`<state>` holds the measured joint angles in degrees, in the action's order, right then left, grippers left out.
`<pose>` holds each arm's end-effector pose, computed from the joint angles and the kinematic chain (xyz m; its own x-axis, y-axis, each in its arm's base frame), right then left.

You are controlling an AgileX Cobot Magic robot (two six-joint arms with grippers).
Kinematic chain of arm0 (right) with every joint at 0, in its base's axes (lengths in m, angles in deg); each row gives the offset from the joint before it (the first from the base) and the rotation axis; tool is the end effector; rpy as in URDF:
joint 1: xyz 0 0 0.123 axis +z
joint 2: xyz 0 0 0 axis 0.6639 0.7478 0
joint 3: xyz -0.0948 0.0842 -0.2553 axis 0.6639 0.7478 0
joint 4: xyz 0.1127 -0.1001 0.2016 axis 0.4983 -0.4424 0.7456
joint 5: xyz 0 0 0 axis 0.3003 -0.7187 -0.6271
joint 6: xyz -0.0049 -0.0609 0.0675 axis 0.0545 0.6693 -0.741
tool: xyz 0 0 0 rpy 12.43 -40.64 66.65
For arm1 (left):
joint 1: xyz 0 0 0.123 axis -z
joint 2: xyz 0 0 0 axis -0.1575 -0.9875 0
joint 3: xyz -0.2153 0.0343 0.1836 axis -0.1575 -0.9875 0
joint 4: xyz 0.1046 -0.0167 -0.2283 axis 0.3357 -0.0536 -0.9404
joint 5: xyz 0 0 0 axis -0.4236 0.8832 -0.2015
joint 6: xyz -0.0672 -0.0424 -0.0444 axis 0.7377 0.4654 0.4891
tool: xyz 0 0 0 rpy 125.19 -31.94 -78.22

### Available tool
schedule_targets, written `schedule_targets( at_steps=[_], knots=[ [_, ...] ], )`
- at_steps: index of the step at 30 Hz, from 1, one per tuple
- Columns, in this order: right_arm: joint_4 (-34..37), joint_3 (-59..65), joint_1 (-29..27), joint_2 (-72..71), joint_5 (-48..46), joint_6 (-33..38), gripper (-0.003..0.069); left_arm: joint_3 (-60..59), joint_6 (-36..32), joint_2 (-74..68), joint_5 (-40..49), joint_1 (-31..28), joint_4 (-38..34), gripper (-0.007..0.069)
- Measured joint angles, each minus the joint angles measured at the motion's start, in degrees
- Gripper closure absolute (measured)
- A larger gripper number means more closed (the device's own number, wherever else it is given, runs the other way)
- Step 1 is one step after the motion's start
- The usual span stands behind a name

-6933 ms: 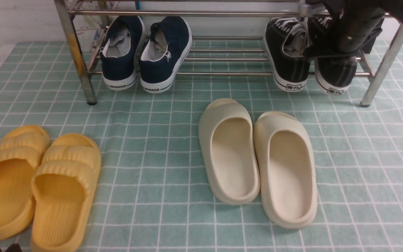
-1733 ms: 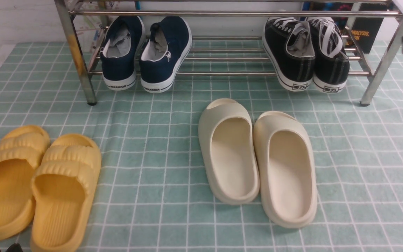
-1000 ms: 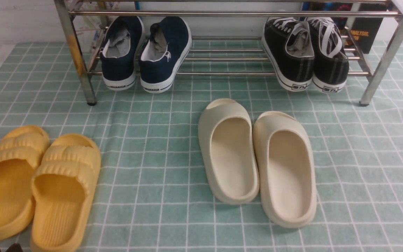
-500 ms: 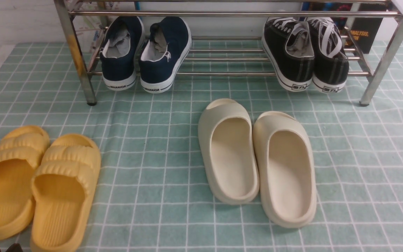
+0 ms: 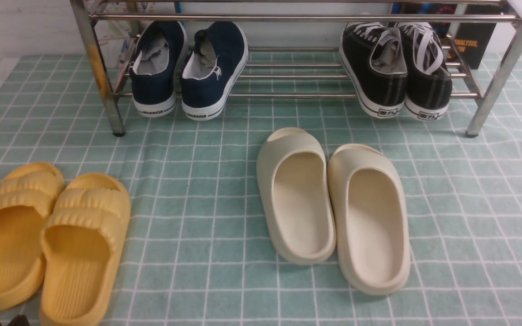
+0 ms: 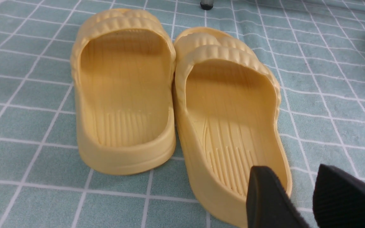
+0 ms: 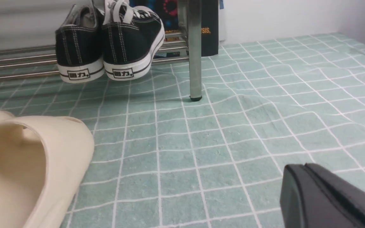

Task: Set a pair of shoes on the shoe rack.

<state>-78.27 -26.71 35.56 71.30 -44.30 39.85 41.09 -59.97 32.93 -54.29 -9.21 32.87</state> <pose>0.0564 -0.0081 0.1897 -0.0840 0.1348 -0.9873 0.1396 0.9826 0.1223 0.0523 -0.0020 0.1692 -0.3089 -0.1619 -0.9372 -0.0313 0.9866 -0.1601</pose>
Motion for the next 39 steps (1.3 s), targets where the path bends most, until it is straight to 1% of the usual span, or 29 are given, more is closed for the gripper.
schedule_targets(
  at_steps=[5,7,9,10,13,16,22,26,28,39],
  knots=[
    [-0.41,0.0,-0.13,-0.54,-6.03,-0.06,0.0664,-0.04,0.0,0.0,0.06,0.0,0.0,0.0386],
    [0.28,0.0,-0.13,-0.54,-7.5,1.3,0.0664,-0.04,0.0,0.0,0.06,0.0,0.0,0.0386],
    [1.3,0.0,-0.13,-0.54,-8.04,3.19,0.0664,-0.04,0.0,0.0,0.06,0.0,0.0,0.0386],
    [3.11,0.0,-0.13,-0.54,-8.34,6.49,0.0664,-0.04,0.0,0.0,0.06,0.0,0.0,0.0386],
    [8.03,0.0,-0.13,-0.54,-9.17,12.6,0.0664,-0.04,0.0,0.0,0.06,0.0,0.0,0.0386],
    [9.7,0.0,-0.13,-0.54,-9.64,14.34,0.0664,-0.04,0.0,0.0,0.06,0.0,0.0,0.0386],
    [10.36,-0.21,0.06,-0.54,-11.02,15.12,0.0664,-0.04,0.0,0.0,0.06,0.0,0.0,0.0386],
    [9.69,-0.28,1.92,-0.54,-11.38,15.12,0.0664,-0.04,0.0,0.0,0.06,0.0,0.0,0.0386],
    [9.02,-0.34,2.73,-0.54,-11.72,13.97,0.0664,-0.04,0.0,0.0,0.06,0.0,0.0,0.0386],
    [7.67,-0.45,3.02,-0.54,-12.2,13.3,0.0664,-0.04,0.0,0.0,0.06,0.0,0.0,0.0386]
  ],
)
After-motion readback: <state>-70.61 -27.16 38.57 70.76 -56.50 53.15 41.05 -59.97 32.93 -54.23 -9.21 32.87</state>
